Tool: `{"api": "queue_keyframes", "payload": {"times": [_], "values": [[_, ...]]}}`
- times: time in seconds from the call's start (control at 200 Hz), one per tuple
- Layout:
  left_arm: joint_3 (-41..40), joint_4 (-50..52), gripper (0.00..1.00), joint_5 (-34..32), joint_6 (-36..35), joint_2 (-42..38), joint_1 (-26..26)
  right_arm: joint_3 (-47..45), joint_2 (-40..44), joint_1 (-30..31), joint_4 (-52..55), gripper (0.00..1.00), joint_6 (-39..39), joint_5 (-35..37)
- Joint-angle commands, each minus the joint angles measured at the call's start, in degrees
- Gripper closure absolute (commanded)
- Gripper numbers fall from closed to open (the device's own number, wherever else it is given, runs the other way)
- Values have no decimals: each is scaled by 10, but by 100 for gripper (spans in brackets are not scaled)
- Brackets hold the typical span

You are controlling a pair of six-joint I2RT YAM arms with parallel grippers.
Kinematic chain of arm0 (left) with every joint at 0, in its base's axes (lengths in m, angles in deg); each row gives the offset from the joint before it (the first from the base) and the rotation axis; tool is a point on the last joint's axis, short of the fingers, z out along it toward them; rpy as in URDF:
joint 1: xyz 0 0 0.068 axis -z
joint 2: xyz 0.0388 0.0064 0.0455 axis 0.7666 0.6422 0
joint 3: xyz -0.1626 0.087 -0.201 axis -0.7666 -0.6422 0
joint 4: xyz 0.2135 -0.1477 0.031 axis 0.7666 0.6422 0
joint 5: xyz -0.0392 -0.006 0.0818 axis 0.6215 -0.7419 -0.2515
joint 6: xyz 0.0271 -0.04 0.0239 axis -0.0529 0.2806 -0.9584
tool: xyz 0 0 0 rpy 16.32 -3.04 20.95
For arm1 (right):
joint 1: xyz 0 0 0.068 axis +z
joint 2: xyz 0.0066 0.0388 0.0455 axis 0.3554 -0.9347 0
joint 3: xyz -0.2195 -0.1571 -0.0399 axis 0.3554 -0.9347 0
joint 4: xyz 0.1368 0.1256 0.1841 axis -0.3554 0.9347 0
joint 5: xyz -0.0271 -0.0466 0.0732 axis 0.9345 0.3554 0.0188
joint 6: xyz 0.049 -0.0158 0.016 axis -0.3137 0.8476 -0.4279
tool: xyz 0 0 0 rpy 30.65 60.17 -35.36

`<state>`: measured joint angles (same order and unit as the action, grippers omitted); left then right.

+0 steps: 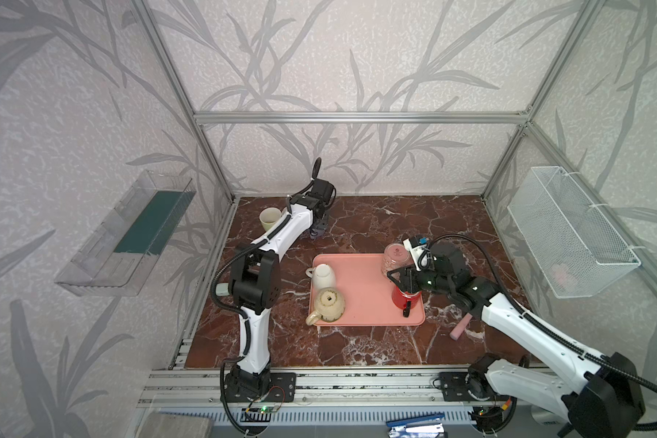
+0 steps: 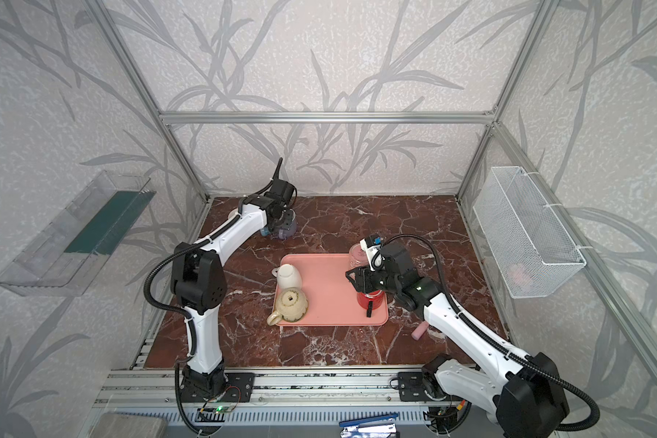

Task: Turn the mug right side up
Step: Pick up the mug from the tray.

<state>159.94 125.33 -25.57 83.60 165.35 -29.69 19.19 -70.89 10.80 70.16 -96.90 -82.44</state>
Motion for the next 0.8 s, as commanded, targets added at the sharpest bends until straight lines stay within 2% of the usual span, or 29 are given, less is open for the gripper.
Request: {"api": "queue_keyframes", "payload": {"times": [0.0,0.07,0.17,0.305,0.615,0.795], "values": [[-20,10,38,8,10,-40,4,15,16,3,12,44,6,8],[-34,10,34,18,13,-63,6,16,20,3,17,44,8,11],[-58,9,23,37,17,-99,7,18,23,2,24,43,11,13],[-102,-1,14,69,15,-153,8,24,25,3,30,43,13,16],[-207,-9,12,97,23,-282,10,48,19,2,52,43,25,15],[-255,-4,9,145,47,-363,19,70,13,3,80,42,35,22]]}}
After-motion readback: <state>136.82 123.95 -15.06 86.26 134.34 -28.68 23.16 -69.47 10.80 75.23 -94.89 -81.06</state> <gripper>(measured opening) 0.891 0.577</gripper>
